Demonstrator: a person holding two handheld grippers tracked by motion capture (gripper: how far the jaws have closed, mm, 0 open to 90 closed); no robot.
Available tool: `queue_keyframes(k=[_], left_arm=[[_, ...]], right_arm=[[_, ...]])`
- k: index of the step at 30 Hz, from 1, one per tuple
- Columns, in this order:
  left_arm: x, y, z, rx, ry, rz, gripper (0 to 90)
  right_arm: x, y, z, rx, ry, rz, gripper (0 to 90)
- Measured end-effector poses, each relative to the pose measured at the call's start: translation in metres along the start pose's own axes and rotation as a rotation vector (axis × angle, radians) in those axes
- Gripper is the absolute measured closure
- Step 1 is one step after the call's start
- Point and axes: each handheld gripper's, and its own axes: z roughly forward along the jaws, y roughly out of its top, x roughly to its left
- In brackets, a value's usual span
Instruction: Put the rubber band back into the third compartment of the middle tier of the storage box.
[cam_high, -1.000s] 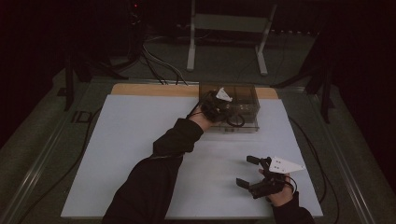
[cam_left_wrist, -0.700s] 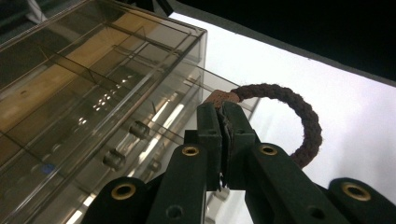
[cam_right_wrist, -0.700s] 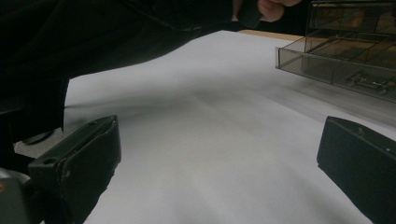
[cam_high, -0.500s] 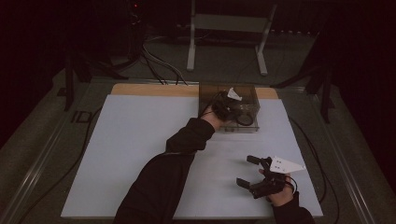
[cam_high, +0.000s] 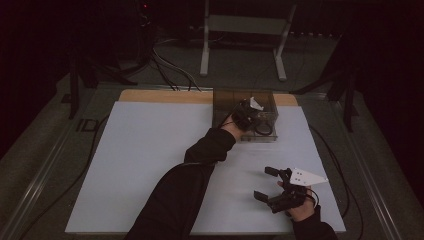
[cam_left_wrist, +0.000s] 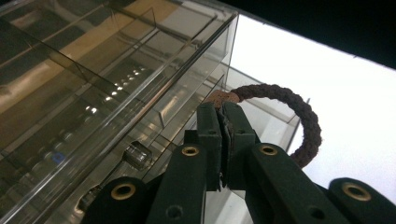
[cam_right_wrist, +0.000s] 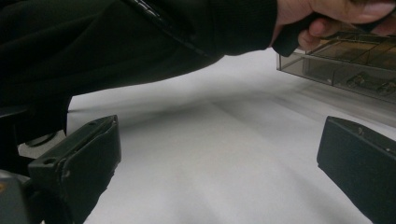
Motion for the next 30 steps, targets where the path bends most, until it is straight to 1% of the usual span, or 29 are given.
queue_keyframes(k=[3, 4, 6, 7, 8, 9, 10, 12, 17, 19, 21, 22, 23, 24, 25, 26, 28, 29, 30], left_arm=[[0.0, -0.001, 0.005, 0.007, 0.004, -0.006, 88.6], [0.0, 0.0, 0.006, 0.013, 0.014, 0.001, 88.6], [-0.001, 0.0, 0.009, 0.016, 0.015, -0.004, 88.6], [-0.001, 0.001, 0.01, 0.016, 0.028, -0.004, 88.6], [0.0, 0.001, 0.011, 0.027, 0.029, -0.002, 88.6], [-0.001, 0.002, 0.012, 0.024, 0.033, -0.007, 88.6], [-0.001, 0.002, 0.013, 0.033, 0.043, 0.004, 88.6], [-0.002, 0.002, 0.015, 0.033, 0.039, 0.002, 88.6], [-0.003, 0.001, 0.019, 0.05, 0.041, -0.001, 88.0], [-0.003, 0.001, 0.019, 0.048, 0.034, -0.01, 87.3], [-0.003, 0.001, 0.018, 0.049, 0.026, -0.013, 84.6], [-0.003, 0.001, 0.017, 0.041, 0.02, -0.02, 84.3], [-0.003, 0.002, 0.016, 0.039, 0.02, -0.022, 80.0], [-0.003, 0.002, 0.015, 0.037, 0.039, -0.025, 74.9], [-0.003, 0.003, 0.014, 0.029, 0.035, -0.038, 69.6], [-0.003, 0.003, 0.013, 0.025, 0.019, -0.044, 67.3], [-0.005, 0.004, 0.011, 0.024, 0.006, -0.039, 61.5], [-0.006, 0.003, 0.009, 0.022, -0.013, -0.04, 59.0], [-0.007, 0.003, 0.008, 0.023, -0.014, -0.042, 57.6]], right_arm=[[0.0, 0.0, 0.0, 0.001, 0.002, -0.002, 0.0], [0.001, 0.0, 0.0, 0.001, 0.001, -0.002, 0.0], [0.001, 0.0, 0.0, 0.002, 0.003, -0.002, 0.0], [0.001, 0.0, 0.0, 0.002, 0.004, -0.001, 0.0], [0.001, 0.0, 0.0, 0.003, 0.004, -0.002, 0.0], [0.001, 0.0, 0.0, 0.002, 0.004, -0.002, 0.0], [0.001, 0.0, 0.0, 0.002, 0.005, -0.002, 0.0], [0.001, 0.0, 0.0, 0.001, 0.007, -0.001, 0.0], [0.001, 0.0, 0.0, 0.002, 0.008, -0.002, 0.0], [0.001, 0.0, 0.0, 0.005, 0.009, -0.001, 0.0], [0.001, 0.0, 0.0, 0.005, 0.01, -0.001, 0.0], [0.001, 0.0, 0.0, 0.006, 0.009, 0.0, 0.0], [0.001, 0.0, 0.0, 0.005, 0.009, 0.001, 0.0], [0.001, 0.0, 0.001, 0.005, 0.009, 0.0, 0.0], [0.001, 0.0, 0.001, 0.007, 0.008, -0.003, 0.0], [0.002, 0.0, 0.0, 0.006, 0.009, -0.002, 0.0], [0.001, 0.0, 0.001, 0.005, 0.008, -0.001, 0.0], [0.001, 0.0, 0.001, 0.006, 0.009, 0.0, 0.0], [0.001, 0.0, 0.001, 0.009, 0.007, -0.003, 0.0]])
